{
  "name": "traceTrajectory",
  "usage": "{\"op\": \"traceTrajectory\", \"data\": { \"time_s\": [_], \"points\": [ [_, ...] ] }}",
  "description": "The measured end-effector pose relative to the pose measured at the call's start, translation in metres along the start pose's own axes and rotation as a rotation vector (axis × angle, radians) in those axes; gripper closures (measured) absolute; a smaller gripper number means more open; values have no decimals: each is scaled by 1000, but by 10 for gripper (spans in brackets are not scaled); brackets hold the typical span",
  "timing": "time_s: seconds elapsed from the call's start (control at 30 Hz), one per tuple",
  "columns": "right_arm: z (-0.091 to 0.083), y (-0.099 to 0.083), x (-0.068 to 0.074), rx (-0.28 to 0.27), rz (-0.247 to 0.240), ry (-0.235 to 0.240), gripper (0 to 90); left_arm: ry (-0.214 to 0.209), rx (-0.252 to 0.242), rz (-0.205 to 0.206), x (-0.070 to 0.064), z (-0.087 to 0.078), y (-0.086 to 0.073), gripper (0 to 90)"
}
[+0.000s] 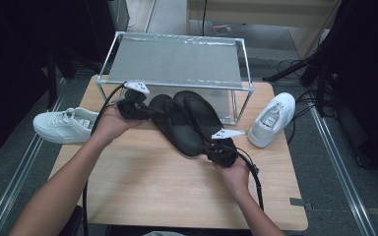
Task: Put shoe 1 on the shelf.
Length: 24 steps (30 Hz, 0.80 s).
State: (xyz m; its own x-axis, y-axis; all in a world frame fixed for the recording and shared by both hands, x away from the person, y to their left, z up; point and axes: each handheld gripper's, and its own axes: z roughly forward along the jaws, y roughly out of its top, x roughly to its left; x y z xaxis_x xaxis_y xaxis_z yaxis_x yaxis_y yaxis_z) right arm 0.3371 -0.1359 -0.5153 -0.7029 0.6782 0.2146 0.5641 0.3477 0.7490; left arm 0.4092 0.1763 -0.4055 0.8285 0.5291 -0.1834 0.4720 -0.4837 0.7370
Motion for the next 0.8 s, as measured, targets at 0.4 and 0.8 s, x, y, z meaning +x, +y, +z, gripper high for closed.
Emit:
{"op": "traceTrajectory", "data": {
  "time_s": [0.4,0.8],
  "points": [
    [9,-9,-7,23,28,-4,900,67,-21,15,24,-17,57,891],
    [10,-10,-12,33,-1,0,900,141,-9,7,56,-17,72,891]
  ]
}}
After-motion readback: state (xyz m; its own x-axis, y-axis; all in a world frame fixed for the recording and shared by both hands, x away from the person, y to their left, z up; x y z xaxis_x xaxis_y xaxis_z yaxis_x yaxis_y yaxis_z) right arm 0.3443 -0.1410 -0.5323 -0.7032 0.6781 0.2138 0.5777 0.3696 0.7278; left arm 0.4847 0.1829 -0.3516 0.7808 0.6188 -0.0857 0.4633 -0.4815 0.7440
